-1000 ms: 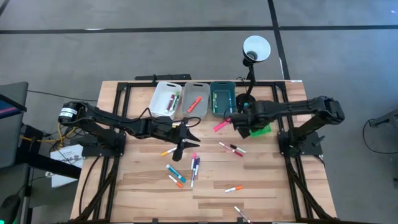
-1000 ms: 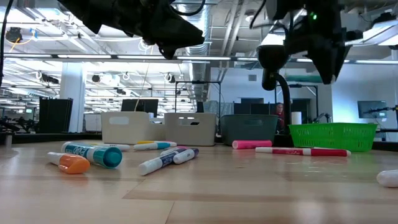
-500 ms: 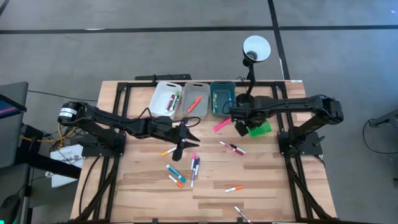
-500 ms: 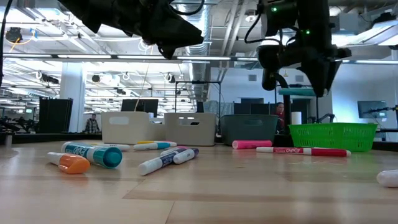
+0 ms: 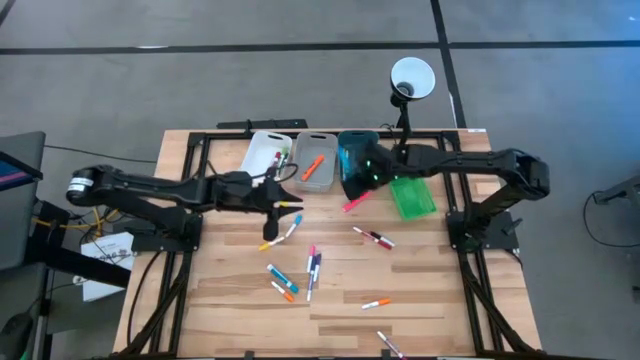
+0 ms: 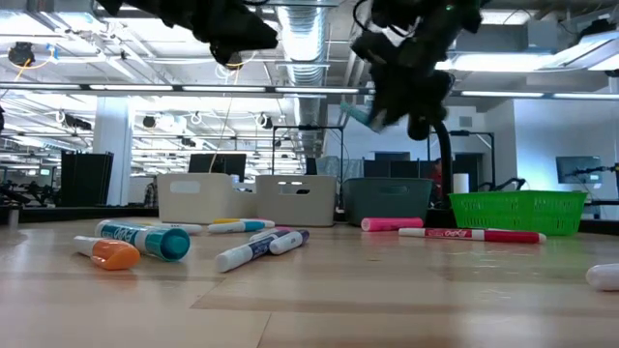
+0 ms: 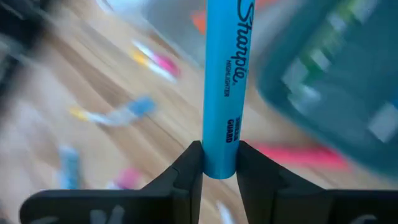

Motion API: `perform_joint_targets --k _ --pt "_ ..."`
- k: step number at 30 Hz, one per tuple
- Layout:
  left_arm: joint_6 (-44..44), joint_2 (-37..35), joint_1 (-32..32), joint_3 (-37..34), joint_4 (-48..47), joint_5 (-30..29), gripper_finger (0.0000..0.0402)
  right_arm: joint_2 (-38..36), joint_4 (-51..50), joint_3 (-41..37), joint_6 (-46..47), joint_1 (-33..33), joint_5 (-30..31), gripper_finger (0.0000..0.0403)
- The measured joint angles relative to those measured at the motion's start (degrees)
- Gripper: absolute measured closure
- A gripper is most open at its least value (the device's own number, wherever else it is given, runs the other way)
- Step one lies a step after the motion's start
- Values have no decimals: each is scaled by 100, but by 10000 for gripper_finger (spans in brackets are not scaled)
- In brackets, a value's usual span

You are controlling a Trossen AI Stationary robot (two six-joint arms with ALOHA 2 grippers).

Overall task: Pick & Place Markers
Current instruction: Put the blue highlighter pen into the gray bin

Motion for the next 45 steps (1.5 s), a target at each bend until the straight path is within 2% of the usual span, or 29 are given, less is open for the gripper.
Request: perform_joint_targets --k 3,8,16,19,25,35,45 --pt "0 -130 -1 0 -12 2 312 0 658 0 13 -293 -283 331" --pt "141 -147 -2 0 -37 2 312 0 838 0 12 -593 -302 331" --pt "188 -126 220 0 -99 -475 312 6 1312 0 -359 -410 -323 331" --pt "150 -126 292 0 -97 -462 312 272 1565 5 -229 -437 -32 331" --pt "131 -126 341 0 -93 -489 312 1122 2498 24 -168 -639 -103 331" --pt "129 -126 334 0 -96 -488 312 2292 2121 865 -1405 -800 -160 331" --pt "129 -126 334 0 -162 -487 312 3039 1134 1834 -1652 -841 -103 307"
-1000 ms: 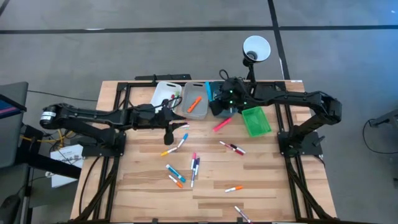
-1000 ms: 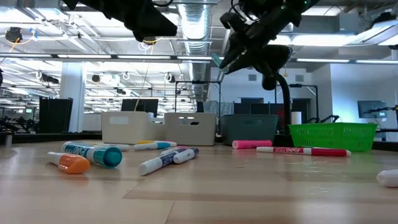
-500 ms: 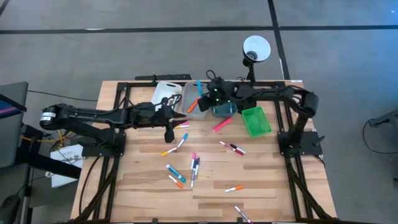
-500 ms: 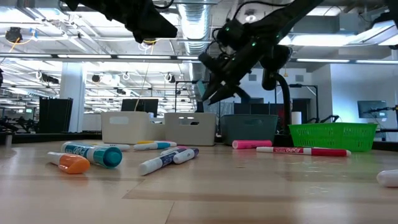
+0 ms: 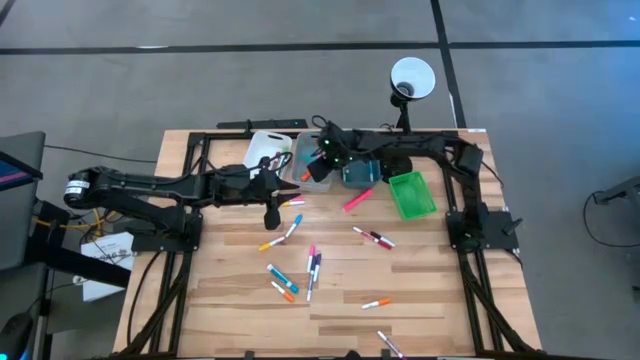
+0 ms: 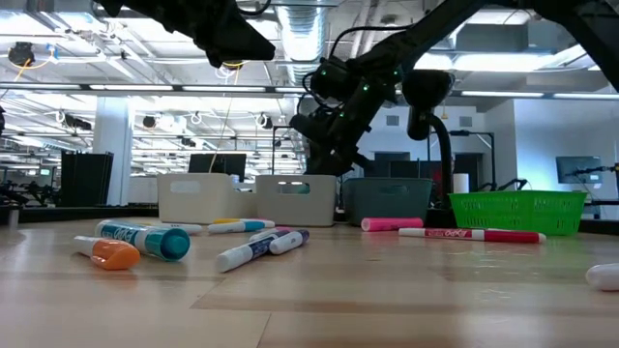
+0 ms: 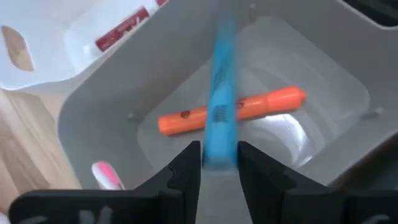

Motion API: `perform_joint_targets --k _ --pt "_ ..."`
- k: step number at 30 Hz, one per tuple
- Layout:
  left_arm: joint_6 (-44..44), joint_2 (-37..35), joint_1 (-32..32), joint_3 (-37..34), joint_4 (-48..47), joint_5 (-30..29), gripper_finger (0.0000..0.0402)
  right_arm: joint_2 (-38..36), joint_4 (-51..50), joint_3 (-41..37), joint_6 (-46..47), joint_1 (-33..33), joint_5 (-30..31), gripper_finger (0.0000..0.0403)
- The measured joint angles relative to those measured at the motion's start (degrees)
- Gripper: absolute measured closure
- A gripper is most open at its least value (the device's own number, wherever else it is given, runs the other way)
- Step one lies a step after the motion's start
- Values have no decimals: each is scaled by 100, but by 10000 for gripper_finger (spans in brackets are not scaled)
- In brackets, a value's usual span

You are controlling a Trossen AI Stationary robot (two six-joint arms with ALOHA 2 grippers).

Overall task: Pick & Place Markers
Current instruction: Put the blue highlighter pen into the gray bin, then put the purple marker pen into the blue bin

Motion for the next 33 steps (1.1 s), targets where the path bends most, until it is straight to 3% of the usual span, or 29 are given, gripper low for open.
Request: perform_joint_targets --k 12,23,27,33 --pt "-2 0 0 0 -128 1 312 61 -416 166 -268 -23 -19 305" --pt "-11 0 0 -113 -181 1 312 -1104 -1472 175 -1694 556 163 299" --pt "-50 2 0 -330 -173 2 312 -1520 -1845 175 -1751 805 261 270" --pt "-344 2 0 -459 -176 3 312 -1988 -2534 174 -1410 1340 235 195"
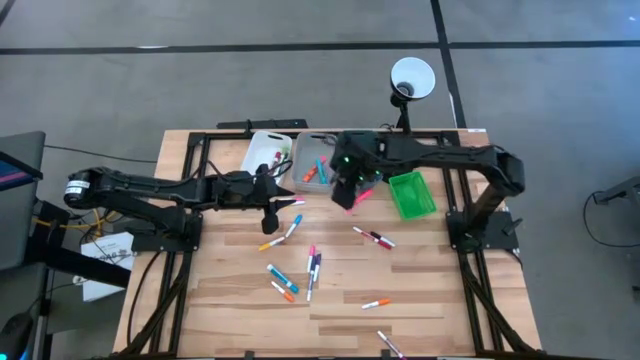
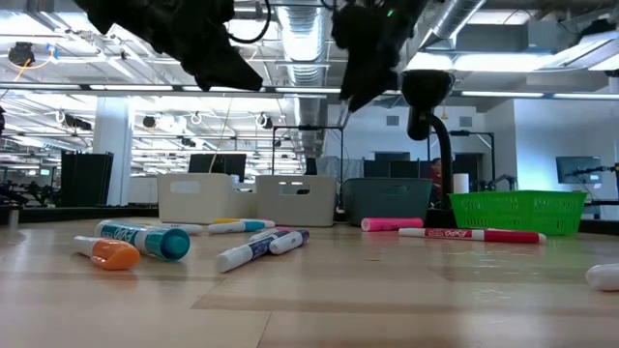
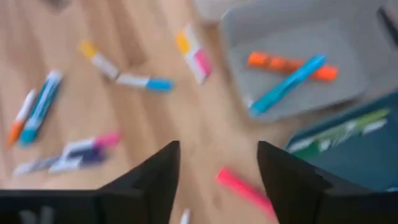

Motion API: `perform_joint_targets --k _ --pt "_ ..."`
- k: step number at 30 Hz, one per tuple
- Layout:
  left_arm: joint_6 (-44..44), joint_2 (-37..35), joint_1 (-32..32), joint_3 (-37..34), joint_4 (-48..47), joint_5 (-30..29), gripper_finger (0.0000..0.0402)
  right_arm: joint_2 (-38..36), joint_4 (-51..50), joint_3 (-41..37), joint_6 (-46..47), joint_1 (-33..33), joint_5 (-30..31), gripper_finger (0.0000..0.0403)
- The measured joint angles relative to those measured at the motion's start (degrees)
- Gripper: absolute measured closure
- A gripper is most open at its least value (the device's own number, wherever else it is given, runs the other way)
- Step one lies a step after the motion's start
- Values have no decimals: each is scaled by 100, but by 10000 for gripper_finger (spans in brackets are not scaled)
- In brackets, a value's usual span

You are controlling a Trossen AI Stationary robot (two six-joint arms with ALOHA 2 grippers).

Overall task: Pick & Place Markers
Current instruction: Put the purple marker pen into the blue bin

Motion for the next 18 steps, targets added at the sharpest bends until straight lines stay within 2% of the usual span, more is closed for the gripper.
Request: perform_joint_targets --k 3,6,12,18 --pt "-4 0 0 0 22 0 312 -222 -604 -1 146 445 -18 168" --pt "-3 0 -2 0 30 0 312 -384 -1092 -1 641 1017 -28 159" --pt "-411 0 -93 0 41 14 312 -505 -1625 -1 2270 2327 -63 167" --pt "-456 0 -356 2 54 14 312 -354 -1739 -18 3742 3536 -496 176"
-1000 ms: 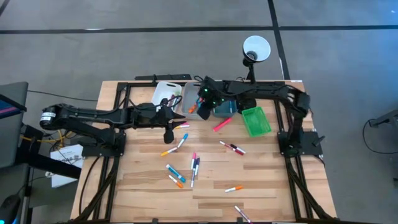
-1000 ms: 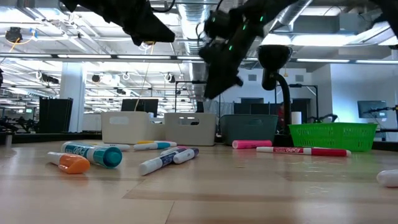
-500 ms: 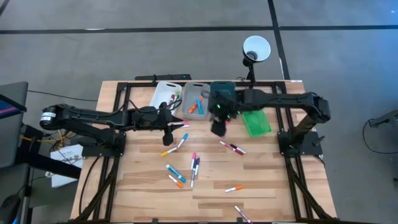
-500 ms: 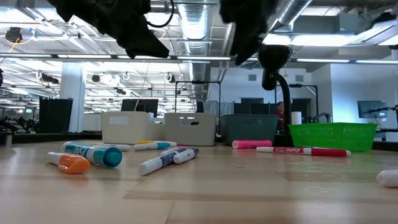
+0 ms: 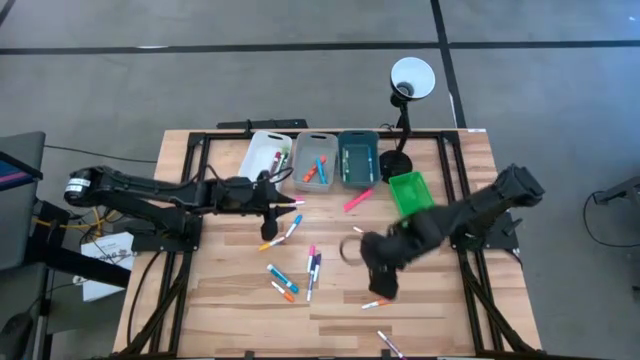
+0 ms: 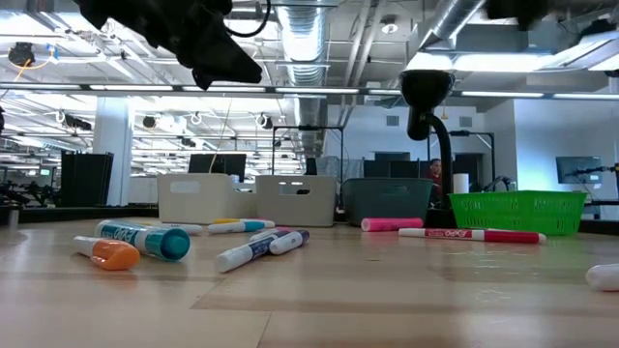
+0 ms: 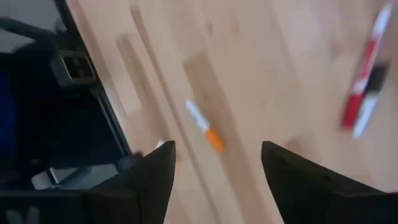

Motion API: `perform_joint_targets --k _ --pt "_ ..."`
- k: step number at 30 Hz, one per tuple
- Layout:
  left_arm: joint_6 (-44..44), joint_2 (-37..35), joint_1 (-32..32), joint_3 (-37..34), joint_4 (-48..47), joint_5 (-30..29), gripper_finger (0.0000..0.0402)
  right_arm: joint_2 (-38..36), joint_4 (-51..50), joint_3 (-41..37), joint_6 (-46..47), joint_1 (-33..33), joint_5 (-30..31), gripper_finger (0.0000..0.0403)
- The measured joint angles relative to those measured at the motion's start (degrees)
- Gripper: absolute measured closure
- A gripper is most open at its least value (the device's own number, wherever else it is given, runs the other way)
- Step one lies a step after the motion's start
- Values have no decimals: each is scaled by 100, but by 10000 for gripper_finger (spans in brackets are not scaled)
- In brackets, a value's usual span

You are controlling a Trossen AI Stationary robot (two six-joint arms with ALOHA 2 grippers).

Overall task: Pick & Place Markers
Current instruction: Put the purple marker pen into the blue bin

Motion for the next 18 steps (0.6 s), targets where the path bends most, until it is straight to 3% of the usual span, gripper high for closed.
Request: perform_joint_targets --k 8,13,18 --pt "-700 0 -199 0 44 -15 312 770 1 -3 2020 1102 -335 175" --pt "-750 0 -314 0 66 -8 312 1401 212 -5 2537 1552 -816 177" --pt "-833 0 -350 0 66 -17 312 1848 710 -5 2814 1594 -1140 178"
